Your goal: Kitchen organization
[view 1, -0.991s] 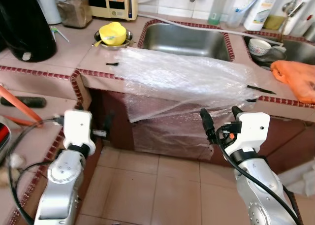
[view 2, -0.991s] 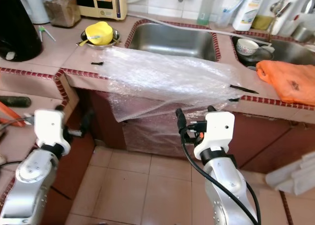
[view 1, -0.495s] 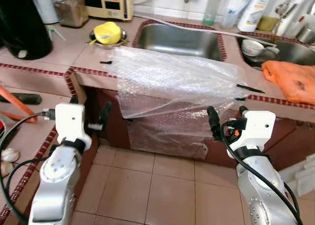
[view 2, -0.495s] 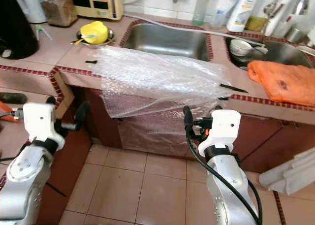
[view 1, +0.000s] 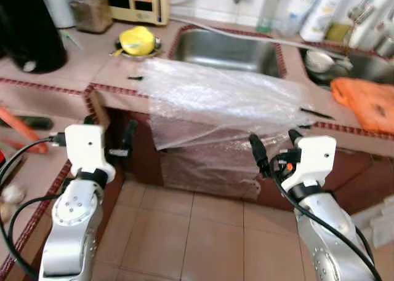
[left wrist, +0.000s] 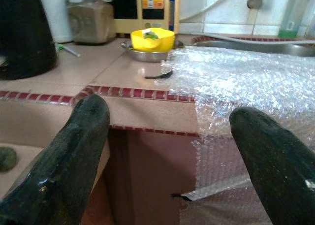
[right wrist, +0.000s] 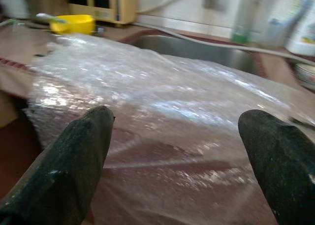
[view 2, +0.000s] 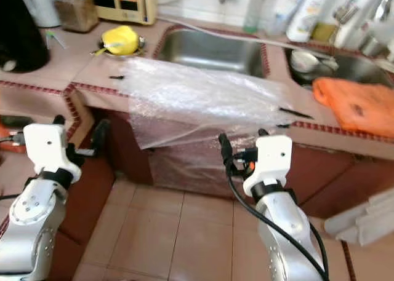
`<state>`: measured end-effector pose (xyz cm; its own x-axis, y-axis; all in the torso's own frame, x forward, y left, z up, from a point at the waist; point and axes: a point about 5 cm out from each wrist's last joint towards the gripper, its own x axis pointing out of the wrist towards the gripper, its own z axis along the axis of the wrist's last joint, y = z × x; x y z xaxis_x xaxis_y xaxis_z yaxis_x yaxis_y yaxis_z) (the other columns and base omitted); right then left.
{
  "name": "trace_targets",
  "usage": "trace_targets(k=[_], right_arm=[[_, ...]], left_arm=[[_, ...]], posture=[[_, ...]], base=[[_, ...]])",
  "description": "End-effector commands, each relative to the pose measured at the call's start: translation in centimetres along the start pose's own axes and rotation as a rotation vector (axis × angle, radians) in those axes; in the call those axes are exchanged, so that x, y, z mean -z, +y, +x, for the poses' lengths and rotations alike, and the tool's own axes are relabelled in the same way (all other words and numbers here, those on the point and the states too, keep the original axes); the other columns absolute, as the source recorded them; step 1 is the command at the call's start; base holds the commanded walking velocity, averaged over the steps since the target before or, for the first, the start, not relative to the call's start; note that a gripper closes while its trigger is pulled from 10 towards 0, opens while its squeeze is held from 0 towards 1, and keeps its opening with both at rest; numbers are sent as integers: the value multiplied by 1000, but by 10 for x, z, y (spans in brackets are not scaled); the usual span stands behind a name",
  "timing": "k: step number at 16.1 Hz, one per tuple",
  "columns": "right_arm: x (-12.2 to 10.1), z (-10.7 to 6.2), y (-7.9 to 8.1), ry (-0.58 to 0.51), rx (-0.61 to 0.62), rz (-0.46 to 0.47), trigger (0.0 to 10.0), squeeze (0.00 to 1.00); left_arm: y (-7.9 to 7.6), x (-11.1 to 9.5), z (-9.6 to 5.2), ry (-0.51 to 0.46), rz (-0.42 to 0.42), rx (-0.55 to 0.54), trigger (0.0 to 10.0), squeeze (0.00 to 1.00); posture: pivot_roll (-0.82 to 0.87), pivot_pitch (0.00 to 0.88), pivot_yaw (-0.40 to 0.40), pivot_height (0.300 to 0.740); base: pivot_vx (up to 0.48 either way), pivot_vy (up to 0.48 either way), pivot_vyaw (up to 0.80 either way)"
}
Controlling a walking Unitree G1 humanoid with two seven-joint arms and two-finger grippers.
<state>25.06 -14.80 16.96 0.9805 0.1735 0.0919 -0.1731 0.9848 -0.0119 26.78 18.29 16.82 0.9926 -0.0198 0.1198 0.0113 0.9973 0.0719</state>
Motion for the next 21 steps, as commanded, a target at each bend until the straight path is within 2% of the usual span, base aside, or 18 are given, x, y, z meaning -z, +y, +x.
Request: trace_targets(k=[1, 3, 4, 10, 16, 21], right_arm=[[-5, 0, -2, -24, 3, -12, 10000, 0], [-5, 1, -4, -25, 24, -6, 10000, 0], [-5, 1, -6, -31, 46, 9, 10000, 0], [-6, 1, -12, -49, 99, 38, 10000, 0], [-6, 0, -10, -56, 105, 35, 10000, 0], [-8, 1, -10, -67, 105, 25, 10000, 0]], left_arm=[[0, -1, -2, 2, -1, -3, 10000, 0], [-3, -3, 1, -9, -2, 20, 10000, 0], [-10, -9, 5, -39, 16, 78, 10000, 0], [-21, -11, 12, -34, -41, 148, 10000, 0], [-26, -14, 15, -39, -86, 176, 10000, 0], [-25, -15, 15, -43, -91, 182, 10000, 0]], posture=[[34, 96, -80, 740], [29, 101, -79, 740], [26, 112, -75, 740], [23, 107, -62, 740], [20, 110, -50, 740], [21, 110, -49, 740]], base=[[0, 0, 800], [0, 0, 800], [0, 0, 800], [0, 0, 0], [0, 0, 0], [48, 0, 0]])
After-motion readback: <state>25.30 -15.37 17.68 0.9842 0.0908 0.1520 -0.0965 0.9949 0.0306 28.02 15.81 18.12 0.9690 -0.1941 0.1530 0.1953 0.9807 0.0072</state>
